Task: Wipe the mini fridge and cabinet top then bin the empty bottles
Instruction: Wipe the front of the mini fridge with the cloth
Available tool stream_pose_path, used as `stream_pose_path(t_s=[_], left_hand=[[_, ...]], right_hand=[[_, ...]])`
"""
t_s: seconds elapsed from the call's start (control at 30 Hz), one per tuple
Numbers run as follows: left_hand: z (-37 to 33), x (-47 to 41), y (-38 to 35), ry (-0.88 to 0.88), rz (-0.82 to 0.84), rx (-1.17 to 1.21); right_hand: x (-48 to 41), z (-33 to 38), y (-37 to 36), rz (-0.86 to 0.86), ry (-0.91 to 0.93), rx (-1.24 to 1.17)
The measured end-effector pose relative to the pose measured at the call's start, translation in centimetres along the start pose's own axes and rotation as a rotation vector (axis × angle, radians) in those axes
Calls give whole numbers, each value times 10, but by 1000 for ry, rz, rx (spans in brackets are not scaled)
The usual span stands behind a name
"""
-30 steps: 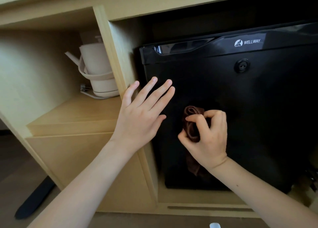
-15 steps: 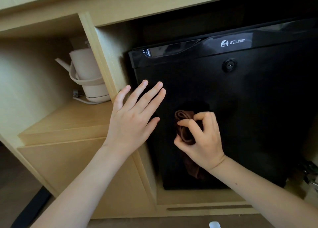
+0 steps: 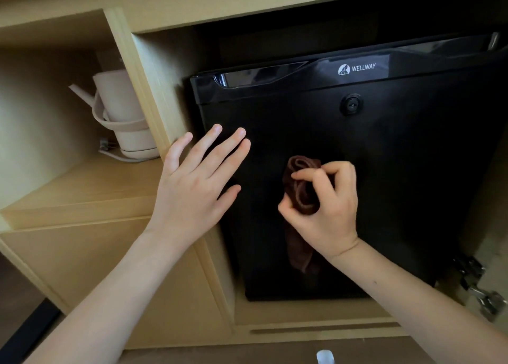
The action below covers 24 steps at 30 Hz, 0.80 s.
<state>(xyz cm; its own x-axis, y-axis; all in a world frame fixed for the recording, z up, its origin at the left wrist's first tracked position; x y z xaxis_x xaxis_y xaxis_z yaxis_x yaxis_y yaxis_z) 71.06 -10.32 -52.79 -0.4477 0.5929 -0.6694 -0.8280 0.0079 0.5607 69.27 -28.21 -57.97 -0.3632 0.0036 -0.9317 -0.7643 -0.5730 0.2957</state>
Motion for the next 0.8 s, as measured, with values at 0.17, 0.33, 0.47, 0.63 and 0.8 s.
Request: stream_pose_path(t_s=[0.17,0.33,0.47,0.63,0.8], left_hand=[[0,0,0,-2,14,-5],[-6,-4,1,15,-2,52],[-20,-14,-3,7,-45,164],[-29,-17,-13,22,-47,291],[-26,-15,-16,9,-45,326]], right_hand=[[24,0,-11,41,27,66],[35,-2,-16,139,58,54],[30,-14,4,-119,-154,-7],[72,-28,0,-410,-534,-85],[112,-31,-25,-435,-695,-100]])
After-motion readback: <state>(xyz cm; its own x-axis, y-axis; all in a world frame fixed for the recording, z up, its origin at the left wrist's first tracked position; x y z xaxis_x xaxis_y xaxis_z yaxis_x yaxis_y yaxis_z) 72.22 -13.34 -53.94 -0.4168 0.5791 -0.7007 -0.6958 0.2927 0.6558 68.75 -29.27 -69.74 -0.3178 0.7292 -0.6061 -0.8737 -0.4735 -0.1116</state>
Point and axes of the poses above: each hand's wrist, its own x-axis away from the middle knuckle, its own y-axis out of the back of the hand, z = x × y, the point moved 10 cm from there along -x, towards the middle knuckle, and after that the axes turned 12 degrees about z, right-handed, at the moved point
